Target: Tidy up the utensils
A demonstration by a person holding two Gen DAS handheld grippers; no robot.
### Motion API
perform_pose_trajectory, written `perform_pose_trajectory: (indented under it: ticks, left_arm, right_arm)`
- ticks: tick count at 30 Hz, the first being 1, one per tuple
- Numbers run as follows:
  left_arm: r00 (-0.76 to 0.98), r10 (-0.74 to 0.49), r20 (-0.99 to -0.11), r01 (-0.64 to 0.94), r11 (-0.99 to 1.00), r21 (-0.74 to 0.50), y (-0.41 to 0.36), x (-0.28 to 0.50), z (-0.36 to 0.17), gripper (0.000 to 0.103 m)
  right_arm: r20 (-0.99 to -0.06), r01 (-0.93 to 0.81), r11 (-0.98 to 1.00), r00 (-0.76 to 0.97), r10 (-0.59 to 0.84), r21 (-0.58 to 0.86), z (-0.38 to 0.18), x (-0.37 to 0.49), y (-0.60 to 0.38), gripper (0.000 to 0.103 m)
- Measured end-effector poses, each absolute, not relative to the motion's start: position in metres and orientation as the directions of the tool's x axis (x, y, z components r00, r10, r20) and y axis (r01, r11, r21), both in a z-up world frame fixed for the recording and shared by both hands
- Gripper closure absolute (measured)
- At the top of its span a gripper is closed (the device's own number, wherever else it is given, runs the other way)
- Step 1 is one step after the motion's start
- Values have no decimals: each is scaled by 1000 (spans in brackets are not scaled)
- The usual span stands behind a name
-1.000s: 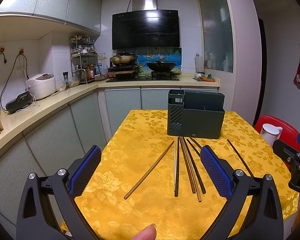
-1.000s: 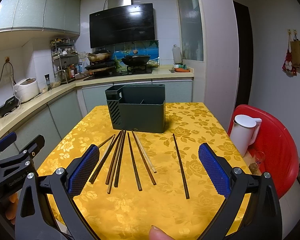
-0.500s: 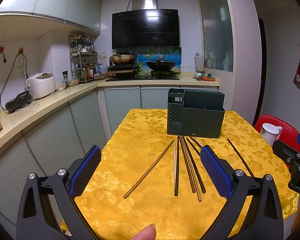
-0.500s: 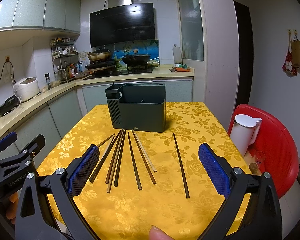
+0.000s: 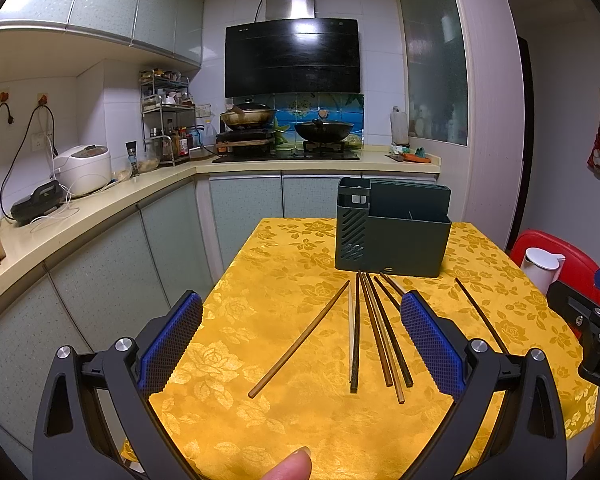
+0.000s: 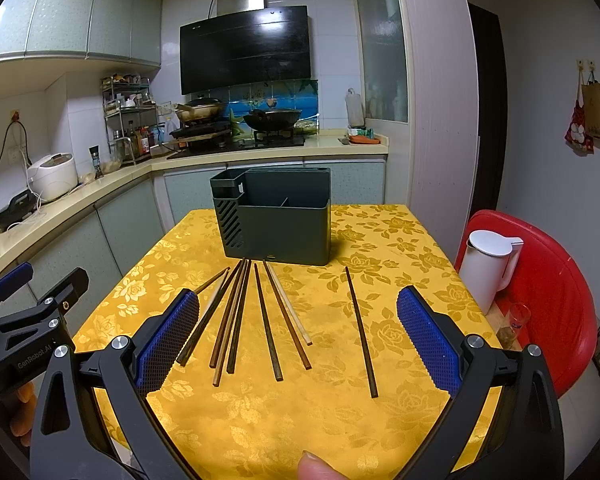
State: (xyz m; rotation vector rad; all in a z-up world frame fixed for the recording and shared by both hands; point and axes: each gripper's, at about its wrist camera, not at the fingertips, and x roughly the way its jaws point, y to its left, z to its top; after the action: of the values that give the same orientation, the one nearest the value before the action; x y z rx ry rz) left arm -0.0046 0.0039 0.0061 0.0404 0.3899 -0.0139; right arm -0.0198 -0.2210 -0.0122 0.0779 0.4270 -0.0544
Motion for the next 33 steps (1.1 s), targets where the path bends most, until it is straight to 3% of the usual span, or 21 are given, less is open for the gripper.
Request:
perform_pose_trajectory:
  ticks: [10, 19, 33]
  left_arm:
    - [922, -4, -386, 20, 999, 39, 6, -3, 5, 7]
    - [902, 39, -430, -27, 999, 35, 39, 26, -6, 7]
    - [780, -48, -624, 84, 996, 28, 75, 77, -88, 8]
  right_arm:
    - [-422, 72, 996, 906, -42, 55, -15, -18, -222, 6]
    - [-488, 114, 992, 869, -74, 52, -35, 0, -248, 6]
    - [-633, 147, 989, 766, -113, 2, -103, 34, -274, 6]
